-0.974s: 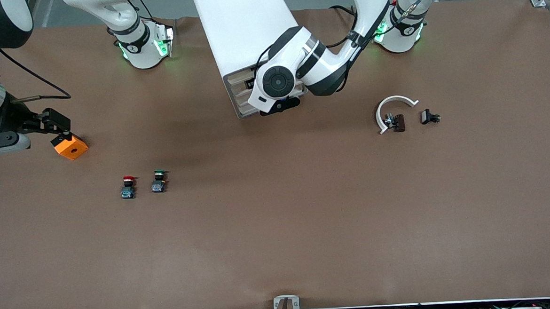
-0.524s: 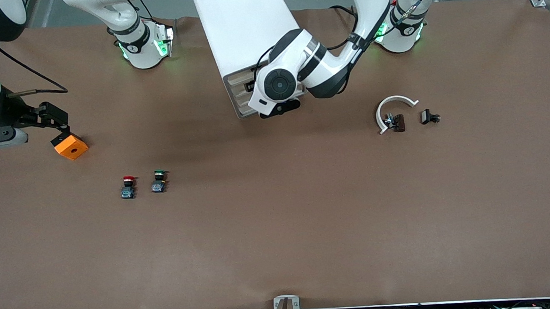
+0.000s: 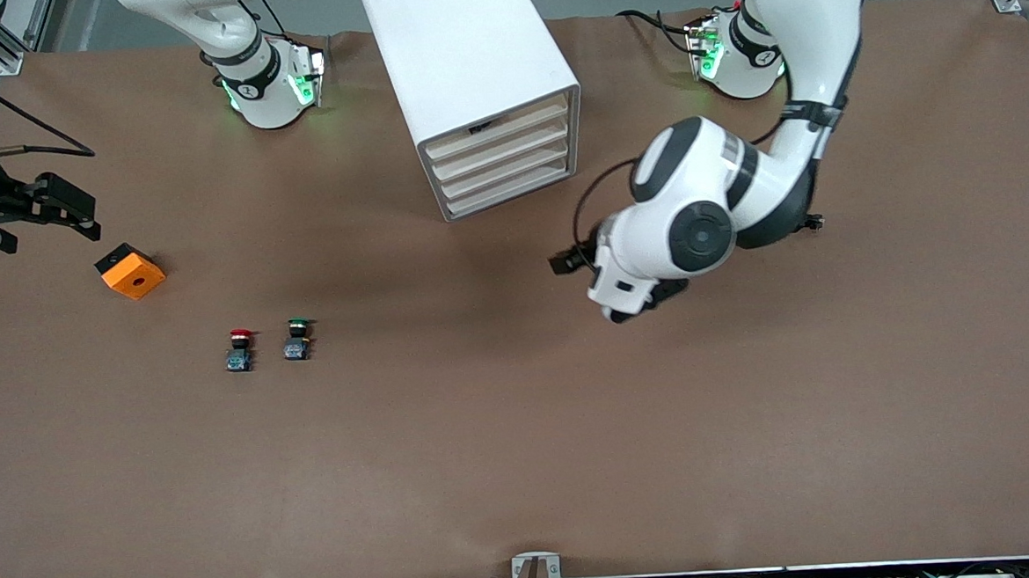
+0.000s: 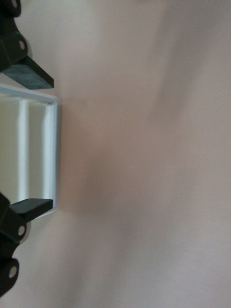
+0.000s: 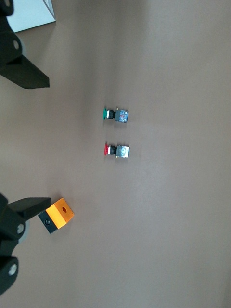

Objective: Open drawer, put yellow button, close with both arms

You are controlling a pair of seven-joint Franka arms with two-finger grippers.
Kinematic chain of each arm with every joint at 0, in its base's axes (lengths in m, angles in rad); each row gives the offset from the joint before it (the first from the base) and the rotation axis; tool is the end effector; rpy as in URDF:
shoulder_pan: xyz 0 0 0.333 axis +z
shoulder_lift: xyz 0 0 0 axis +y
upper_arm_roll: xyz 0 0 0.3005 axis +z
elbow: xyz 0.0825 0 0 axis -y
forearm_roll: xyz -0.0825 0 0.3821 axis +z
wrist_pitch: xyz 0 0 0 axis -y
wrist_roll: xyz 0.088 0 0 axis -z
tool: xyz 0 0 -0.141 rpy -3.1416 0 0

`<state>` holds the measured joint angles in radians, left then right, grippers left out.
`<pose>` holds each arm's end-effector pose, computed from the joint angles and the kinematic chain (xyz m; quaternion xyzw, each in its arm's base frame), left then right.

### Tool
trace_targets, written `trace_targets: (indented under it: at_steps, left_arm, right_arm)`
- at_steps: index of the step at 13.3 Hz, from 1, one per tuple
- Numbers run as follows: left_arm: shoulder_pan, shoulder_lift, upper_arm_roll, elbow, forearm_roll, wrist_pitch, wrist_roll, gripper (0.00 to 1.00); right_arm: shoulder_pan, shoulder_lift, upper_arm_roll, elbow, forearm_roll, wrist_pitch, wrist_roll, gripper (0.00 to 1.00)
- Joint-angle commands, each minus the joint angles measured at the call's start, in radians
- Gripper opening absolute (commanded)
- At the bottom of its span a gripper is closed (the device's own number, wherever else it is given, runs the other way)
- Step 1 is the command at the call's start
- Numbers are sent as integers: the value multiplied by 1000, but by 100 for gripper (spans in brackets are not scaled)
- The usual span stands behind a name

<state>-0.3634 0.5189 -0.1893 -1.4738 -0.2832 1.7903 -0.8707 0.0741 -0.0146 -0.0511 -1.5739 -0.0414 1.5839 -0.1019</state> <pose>0.5556 -0.3632 0.3286 0.9569 0.2055 -0.1910 0.0745 0.5507 0.0067 0.5829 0.9978 0.0624 0.0115 0.0208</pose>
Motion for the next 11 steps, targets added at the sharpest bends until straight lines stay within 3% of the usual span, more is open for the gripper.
trace_targets:
  at_steps: [1, 7, 11]
  left_arm:
    - [59, 4, -5, 21, 91, 32, 56, 100]
    - [256, -36, -7, 47, 295, 31, 274, 100]
    - [369, -97, -7, 44, 311, -12, 468, 100]
  right_arm:
    - [-4, 10, 8, 26, 8, -18, 16, 100]
    - [0, 10, 10, 28, 5, -18, 16, 100]
    - [0, 10, 10, 28, 5, -18, 16, 100]
